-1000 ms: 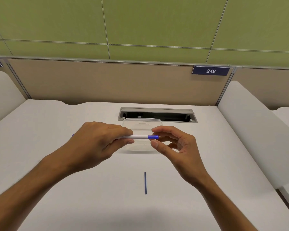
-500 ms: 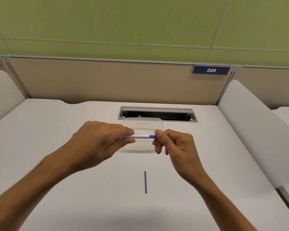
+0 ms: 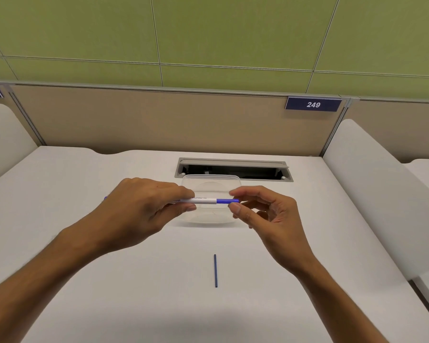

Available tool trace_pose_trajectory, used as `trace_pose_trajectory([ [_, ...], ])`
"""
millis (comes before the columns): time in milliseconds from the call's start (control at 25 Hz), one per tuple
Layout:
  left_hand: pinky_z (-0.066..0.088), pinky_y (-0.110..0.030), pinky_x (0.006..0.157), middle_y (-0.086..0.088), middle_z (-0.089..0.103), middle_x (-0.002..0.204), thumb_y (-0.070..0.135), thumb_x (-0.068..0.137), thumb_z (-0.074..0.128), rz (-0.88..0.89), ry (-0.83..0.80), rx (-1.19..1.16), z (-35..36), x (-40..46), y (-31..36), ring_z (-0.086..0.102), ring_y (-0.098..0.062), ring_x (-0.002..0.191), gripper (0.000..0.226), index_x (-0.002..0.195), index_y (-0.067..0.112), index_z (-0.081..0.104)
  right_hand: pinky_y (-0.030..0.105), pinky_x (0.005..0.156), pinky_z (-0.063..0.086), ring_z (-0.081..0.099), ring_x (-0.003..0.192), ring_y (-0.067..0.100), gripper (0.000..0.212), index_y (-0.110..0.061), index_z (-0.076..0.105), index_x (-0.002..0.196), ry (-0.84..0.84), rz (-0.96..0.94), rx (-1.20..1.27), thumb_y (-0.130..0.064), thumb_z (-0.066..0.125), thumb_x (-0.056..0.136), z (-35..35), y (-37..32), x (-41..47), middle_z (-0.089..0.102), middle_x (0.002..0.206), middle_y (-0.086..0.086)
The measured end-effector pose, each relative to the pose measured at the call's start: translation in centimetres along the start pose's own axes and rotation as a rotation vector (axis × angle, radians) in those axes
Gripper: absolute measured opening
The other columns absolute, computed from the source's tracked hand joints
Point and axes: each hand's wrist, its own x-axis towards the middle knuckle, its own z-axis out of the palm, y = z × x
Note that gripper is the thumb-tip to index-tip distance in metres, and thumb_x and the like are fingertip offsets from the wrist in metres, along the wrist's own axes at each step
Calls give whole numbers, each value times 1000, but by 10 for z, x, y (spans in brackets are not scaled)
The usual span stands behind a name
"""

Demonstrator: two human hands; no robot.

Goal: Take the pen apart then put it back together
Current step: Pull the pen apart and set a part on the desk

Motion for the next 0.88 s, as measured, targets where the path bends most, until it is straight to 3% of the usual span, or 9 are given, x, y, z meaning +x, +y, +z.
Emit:
trace_pose_trajectory([
  [160, 35, -27, 43, 14, 62, 68, 46, 94, 44, 9, -7, 5, 1, 0, 1, 43, -13, 56, 29, 97, 27, 66, 14, 60, 48, 69, 69, 12, 31, -22, 74, 92, 6, 14, -6, -50, 65, 86, 4, 1, 2, 75, 76, -3],
  [280, 33, -26, 43, 14, 62, 67, 45, 94, 44, 10, -16, 14, 1, 1, 1, 43, -13, 54, 28, 96, 28, 66, 15, 59, 48, 67, 65, 9, 28, -16, 75, 86, -15, 27, -8, -40, 60, 86, 5, 2, 3, 73, 71, -4],
  [440, 34, -27, 42, 14, 61, 67, 45, 94, 44, 12, -11, 16, 0, 0, -1, 43, -14, 55, 28, 96, 27, 66, 13, 60, 48, 68, 71, 8, 9, -23, 75, 87, -28, 35, 13, -23, 67, 87, 0, 0, 3, 75, 76, -7],
  [600, 36, -29, 42, 13, 62, 67, 45, 95, 45, 10, -6, 8, 1, -1, -1, 45, -15, 54, 27, 96, 27, 65, 14, 62, 51, 70, 82, 6, 12, -31, 75, 85, -21, 51, 25, -34, 69, 75, -3, -4, 2, 77, 83, -14],
  [680, 37, -29, 42, 13, 62, 68, 45, 95, 45, 11, -4, 4, 1, -1, -1, 45, -15, 55, 27, 97, 28, 65, 15, 62, 52, 70, 84, 6, 10, -31, 76, 84, -21, 56, 46, -30, 71, 75, -5, -5, 1, 77, 85, -14],
  [760, 38, -30, 42, 13, 62, 67, 46, 95, 44, 8, -2, -1, 1, -1, 0, 45, -15, 54, 27, 97, 28, 65, 15, 61, 51, 70, 82, 7, 10, -30, 77, 83, -24, 57, 67, -23, 74, 77, -5, -6, 1, 77, 85, -11],
  [880, 37, -30, 42, 13, 61, 66, 46, 95, 43, 4, 3, 0, 0, 0, 1, 43, -14, 54, 28, 96, 28, 65, 19, 59, 51, 69, 76, 8, 8, -26, 78, 84, -26, 69, 111, -29, 71, 81, -4, -9, 1, 77, 82, -6],
])
